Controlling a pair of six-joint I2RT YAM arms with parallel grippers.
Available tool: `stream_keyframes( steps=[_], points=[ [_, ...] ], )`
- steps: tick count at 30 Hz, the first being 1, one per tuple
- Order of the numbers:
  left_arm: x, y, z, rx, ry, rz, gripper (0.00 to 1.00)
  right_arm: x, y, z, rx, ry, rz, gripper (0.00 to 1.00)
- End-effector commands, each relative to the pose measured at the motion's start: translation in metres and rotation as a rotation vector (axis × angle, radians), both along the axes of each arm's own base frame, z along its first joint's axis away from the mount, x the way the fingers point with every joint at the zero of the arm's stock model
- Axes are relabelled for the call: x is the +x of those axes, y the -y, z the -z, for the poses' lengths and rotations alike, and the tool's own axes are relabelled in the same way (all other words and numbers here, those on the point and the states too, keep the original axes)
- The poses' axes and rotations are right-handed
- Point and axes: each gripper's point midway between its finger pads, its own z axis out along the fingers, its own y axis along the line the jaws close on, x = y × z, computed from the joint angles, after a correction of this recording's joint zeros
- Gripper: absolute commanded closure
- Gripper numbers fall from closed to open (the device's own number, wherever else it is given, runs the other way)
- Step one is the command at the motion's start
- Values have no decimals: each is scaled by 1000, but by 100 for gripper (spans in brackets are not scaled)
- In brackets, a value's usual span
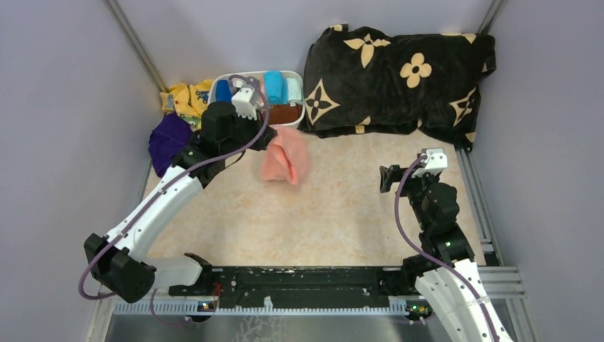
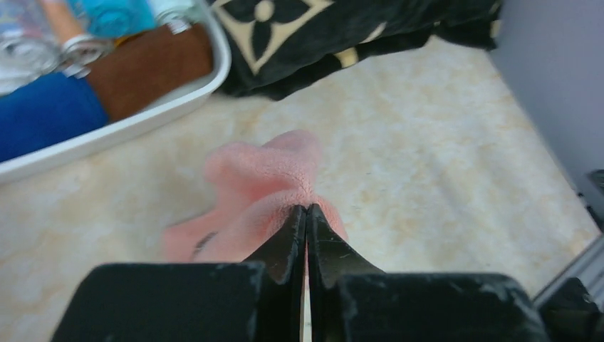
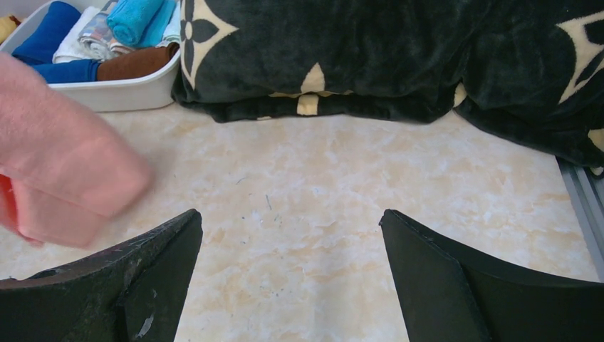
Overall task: Roll the towels
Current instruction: Move the towel to the center of the board.
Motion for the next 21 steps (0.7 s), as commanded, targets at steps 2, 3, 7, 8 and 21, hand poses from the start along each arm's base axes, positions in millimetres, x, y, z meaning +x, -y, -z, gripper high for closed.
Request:
stream_keyframes(
  steps=[2,3,7,8,21],
  points=[
    [-7,22,-24,-11,72,89,81,4,-5,-16,8,46,-17,4],
    [-9,20,-16,4,57,84,75,4,-5,-16,9,42,-21,4],
    [-24,18,22,21,-27,107,56,6,-12,-12,9,0,-52,4],
    [-28,19,33,17,-57,119,54,6,-15,-10,8,-16,-65,4],
    [-91,161,134,110,-200,433,38,19,-1,82,66,-493,162,8]
  ],
)
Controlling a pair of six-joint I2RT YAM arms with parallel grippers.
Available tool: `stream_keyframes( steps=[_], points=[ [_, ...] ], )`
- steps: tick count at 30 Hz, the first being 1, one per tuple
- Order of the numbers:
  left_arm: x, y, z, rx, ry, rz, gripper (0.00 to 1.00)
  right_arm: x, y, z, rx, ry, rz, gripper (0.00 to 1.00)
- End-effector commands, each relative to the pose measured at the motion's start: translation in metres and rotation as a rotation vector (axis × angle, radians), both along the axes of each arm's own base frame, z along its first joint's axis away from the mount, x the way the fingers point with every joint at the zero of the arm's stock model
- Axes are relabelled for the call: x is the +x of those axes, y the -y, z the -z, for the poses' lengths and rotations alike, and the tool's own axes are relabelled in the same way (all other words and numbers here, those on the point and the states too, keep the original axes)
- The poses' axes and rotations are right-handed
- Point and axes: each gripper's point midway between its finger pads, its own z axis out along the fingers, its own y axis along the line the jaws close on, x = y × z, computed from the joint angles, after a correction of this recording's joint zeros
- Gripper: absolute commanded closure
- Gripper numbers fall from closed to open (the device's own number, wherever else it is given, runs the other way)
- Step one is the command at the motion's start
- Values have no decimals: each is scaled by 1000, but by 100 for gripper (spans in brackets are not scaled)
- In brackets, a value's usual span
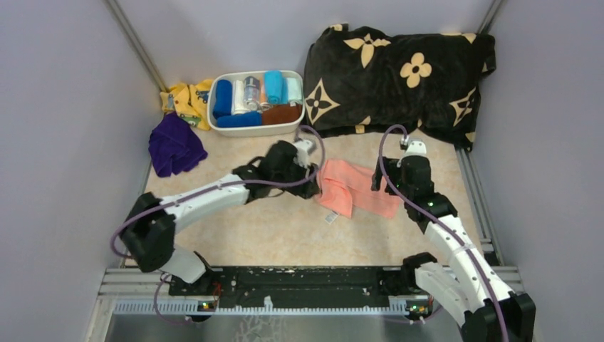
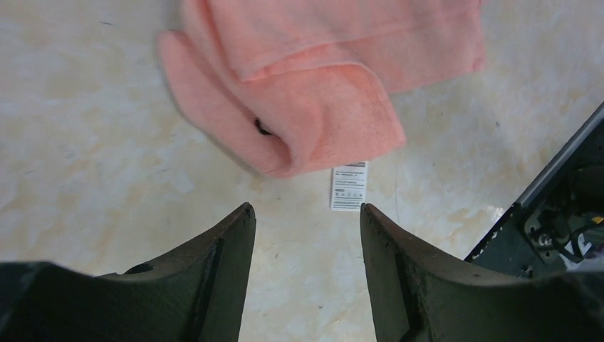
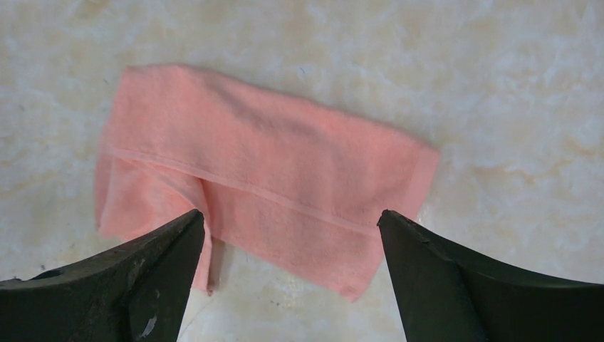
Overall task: Roll the towels
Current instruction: Move the towel to the center of the board, then flatten out the towel at the center of the board.
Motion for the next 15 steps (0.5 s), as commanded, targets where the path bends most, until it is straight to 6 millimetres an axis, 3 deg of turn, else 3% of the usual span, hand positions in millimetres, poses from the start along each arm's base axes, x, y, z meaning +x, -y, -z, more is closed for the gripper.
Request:
stream_keyframes(
  steps=[1,5,8,11,15],
  points=[
    [-12,70,7,5,48,116,37,0,10,8,17,-90,127,8],
    [-22,119,28,81,85,166,38,-3,30,21,-12,-136,255,8],
    [-32,144,42,133,128,210,41,-5,44,28,10,-161,330,7],
    [-45,156,66,211,134,263,50,-8,56,37,45,-194,391,7],
    [-53,150,90,268,97,271,56,-10,64,43,57,-206,421,7]
  ],
)
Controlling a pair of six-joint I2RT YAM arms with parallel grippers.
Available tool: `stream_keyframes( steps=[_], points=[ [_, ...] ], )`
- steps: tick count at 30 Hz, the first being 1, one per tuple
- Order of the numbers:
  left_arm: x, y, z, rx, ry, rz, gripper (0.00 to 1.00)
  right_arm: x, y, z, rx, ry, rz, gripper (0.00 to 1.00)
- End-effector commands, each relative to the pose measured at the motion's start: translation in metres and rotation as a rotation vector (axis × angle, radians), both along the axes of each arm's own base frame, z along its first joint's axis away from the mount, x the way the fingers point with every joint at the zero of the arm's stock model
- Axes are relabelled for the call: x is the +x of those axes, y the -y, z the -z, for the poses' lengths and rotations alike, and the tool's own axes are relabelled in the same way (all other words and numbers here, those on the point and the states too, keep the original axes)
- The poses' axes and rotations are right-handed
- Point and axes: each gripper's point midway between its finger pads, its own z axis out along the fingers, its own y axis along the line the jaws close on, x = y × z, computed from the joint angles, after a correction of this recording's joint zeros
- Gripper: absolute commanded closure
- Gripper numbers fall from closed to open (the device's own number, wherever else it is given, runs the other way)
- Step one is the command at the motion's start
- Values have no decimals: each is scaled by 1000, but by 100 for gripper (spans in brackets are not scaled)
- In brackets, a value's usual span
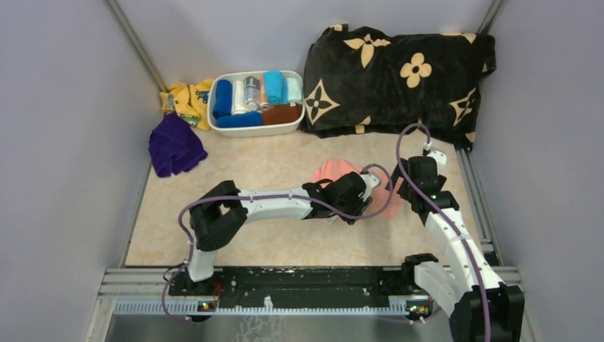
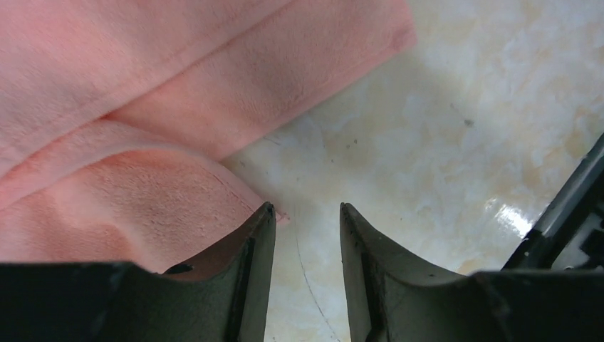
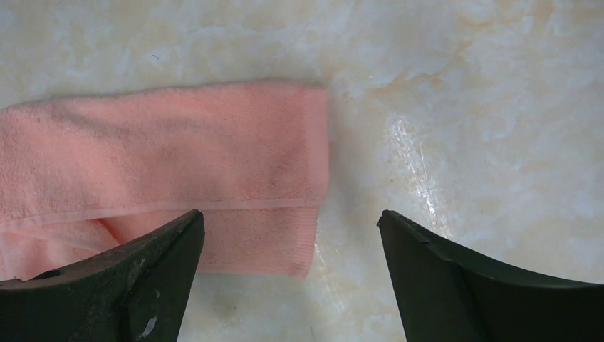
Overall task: Roll the towels
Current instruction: Flatten out the towel at the center of the board.
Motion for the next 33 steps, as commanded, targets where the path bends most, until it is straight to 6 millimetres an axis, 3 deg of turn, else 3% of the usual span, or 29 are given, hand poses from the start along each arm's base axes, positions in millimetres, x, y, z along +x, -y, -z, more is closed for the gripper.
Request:
stream_keyframes(
  steps=[1,6,13,20,22,29,33],
  points=[
    [1,-10,20,82,13,-8,56,6,5,-7,25,33,53,7],
    [1,-29,46,182,-11,-57,53,8,0,-5,40,35,22,10],
    [14,-56,59,276,29,-181,53,9,-14,0,70,24,-65,13],
    [25,-91,62,289,15,-269,89,10,-32,11,112,-26,-172,19],
    [27,-102,55,272,16,-279,99,11,-33,14,117,-45,-178,20],
    [33,-141,4,156,17,-303,100,5,-28,29,102,-122,-145,22],
    [41,-158,-31,76,28,-307,100,1,-40,33,148,-140,-194,27]
  ],
)
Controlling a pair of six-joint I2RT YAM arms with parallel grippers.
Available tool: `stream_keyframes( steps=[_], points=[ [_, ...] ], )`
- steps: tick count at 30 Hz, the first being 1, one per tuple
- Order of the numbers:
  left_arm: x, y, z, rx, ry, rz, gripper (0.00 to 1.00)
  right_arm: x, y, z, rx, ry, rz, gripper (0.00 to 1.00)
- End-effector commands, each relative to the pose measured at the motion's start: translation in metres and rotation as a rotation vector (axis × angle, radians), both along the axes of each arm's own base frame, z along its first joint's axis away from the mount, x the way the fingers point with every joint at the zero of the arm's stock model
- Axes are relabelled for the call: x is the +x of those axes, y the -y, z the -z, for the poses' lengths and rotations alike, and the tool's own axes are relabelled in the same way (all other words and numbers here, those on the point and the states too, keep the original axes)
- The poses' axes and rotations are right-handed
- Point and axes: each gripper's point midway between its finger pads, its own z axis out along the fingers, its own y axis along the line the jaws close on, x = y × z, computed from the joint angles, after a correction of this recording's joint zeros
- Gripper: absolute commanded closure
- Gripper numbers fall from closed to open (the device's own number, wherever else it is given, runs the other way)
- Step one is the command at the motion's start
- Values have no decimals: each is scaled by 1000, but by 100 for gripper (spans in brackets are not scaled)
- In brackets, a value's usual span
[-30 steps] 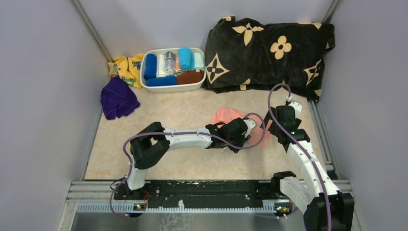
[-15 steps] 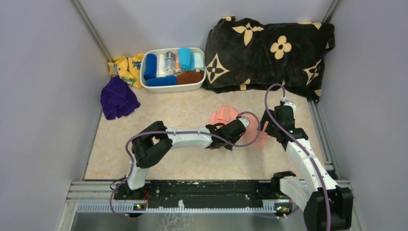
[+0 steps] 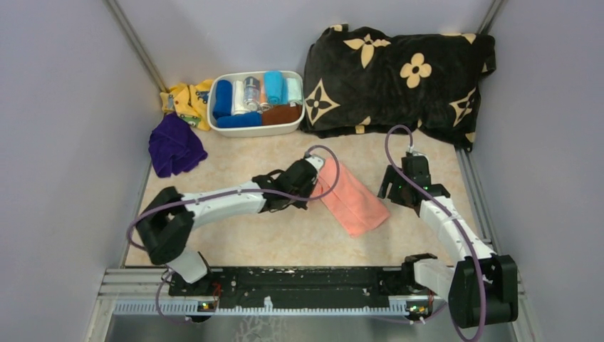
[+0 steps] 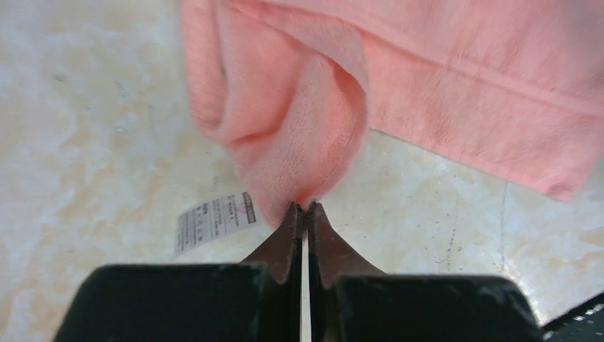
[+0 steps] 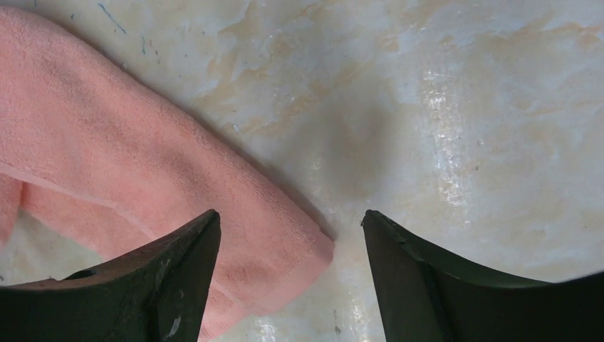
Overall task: Roll the towels
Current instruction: Flatten out the towel at the center of the board.
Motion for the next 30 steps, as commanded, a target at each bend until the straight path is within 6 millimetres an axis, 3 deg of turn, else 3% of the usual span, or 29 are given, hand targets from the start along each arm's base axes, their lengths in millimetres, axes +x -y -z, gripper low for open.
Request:
stream_keyframes(
  steps=[1,5,8,14,25,30],
  points=[
    [7,-10,-46,-102,38,21,100,5,-14,-8,63,24,-64,29],
    [18,-20,-70,-132,57,9,100,-1,-40,-15,138,26,-184,33],
    [31,-32,-76,-137,57,-23,100,-8,-60,-19,103,18,-256,34],
    [60,-65,-88,-128,68,-108,100,-35,-86,-1,89,-94,-347,46],
    [94,-176,-120,-43,141,-320,100,-35,-147,-2,-61,-97,-660,50],
    [94,-180,-113,-83,157,-305,100,-35,-179,-4,-182,-65,-839,54]
  ],
)
